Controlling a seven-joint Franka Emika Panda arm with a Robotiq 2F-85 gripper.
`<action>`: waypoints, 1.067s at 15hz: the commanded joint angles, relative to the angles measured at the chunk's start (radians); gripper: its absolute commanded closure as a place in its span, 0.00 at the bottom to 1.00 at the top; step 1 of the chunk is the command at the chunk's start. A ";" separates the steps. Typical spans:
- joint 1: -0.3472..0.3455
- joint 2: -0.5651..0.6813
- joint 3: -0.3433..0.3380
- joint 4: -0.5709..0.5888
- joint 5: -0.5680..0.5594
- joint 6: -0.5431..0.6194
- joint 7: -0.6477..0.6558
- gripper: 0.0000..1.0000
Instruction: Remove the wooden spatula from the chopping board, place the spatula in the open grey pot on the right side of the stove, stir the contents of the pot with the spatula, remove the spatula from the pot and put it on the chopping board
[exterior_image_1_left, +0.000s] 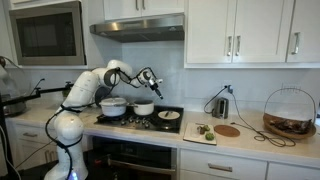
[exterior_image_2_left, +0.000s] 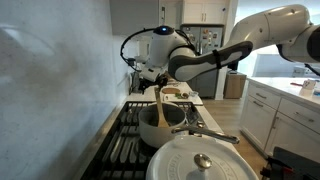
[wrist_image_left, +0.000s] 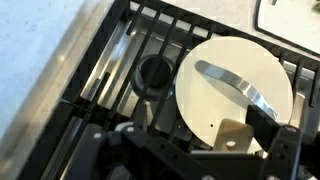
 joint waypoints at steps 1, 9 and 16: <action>0.013 0.009 -0.026 0.005 -0.040 0.029 0.045 0.00; 0.010 -0.031 -0.019 -0.032 -0.030 0.008 0.051 0.00; 0.009 -0.082 -0.009 -0.068 -0.005 -0.100 0.032 0.00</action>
